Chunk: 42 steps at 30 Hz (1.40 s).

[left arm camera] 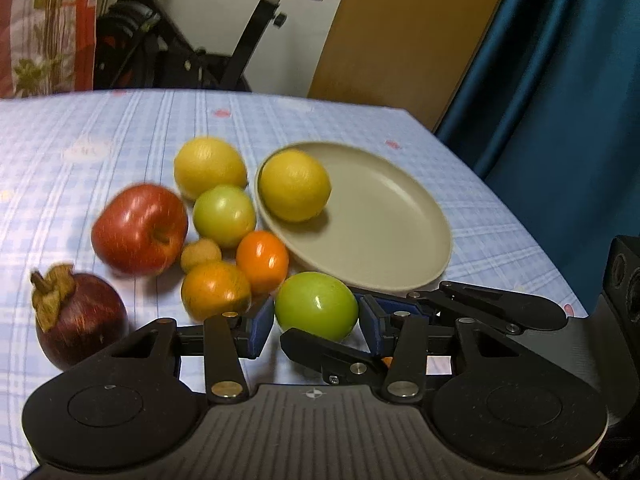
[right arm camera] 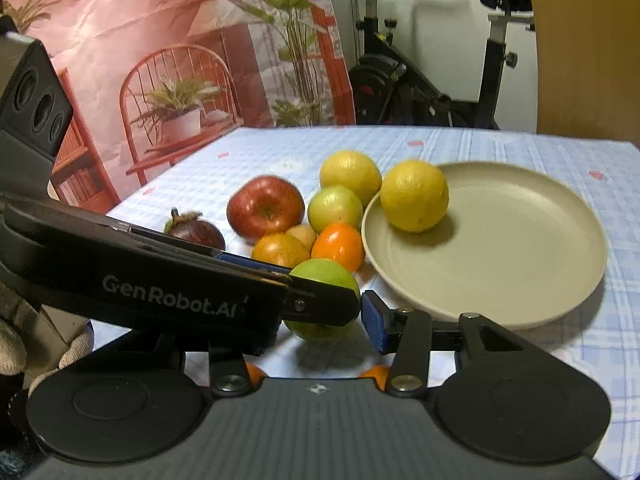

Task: Organize fruits
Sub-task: 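Grasp the green apple with the left tool, then set the green apple on the plate beside the lemon and release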

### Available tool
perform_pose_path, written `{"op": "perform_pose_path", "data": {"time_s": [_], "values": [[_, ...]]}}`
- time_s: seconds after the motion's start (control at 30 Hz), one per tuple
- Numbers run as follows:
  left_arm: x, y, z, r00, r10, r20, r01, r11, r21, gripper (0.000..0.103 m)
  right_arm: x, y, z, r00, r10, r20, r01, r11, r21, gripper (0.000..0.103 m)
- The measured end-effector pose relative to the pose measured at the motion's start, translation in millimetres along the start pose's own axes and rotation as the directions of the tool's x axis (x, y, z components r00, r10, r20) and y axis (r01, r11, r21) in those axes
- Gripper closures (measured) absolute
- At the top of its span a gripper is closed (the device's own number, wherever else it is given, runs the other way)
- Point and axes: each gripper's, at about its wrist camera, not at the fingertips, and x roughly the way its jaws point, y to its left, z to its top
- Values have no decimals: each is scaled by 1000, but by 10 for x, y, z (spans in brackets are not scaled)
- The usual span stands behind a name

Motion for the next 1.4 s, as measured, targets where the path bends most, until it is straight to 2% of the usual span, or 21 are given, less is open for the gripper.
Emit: {"op": "perform_pose_path", "data": {"time_s": [0.13, 0.33, 0.57, 0.97, 1.23, 1.4], "values": [[-1, -78, 108, 1000, -10, 19, 9, 998, 62, 54, -63, -34, 61, 999, -22, 41, 22, 1000, -1, 55], [131, -202, 376, 999, -22, 32, 17, 989, 147, 54, -73, -276, 250, 997, -33, 68, 29, 998, 62, 55], [394, -211, 507, 1000, -10, -2, 10, 989, 145, 54, 64, -480, 336, 998, -42, 46, 38, 996, 84, 55], [520, -186, 491, 999, 35, -34, -29, 987, 156, 55, 263, -569, 277, 999, -32, -2, 32, 993, 112, 55], [554, -196, 489, 998, 52, -25, -47, 985, 166, 54, 272, -595, 256, 1000, -16, -2, 17, 991, 132, 55], [502, -208, 489, 998, 61, -11, -58, 983, 172, 53, 219, -561, 267, 999, -35, 4, 34, 991, 129, 53]]}}
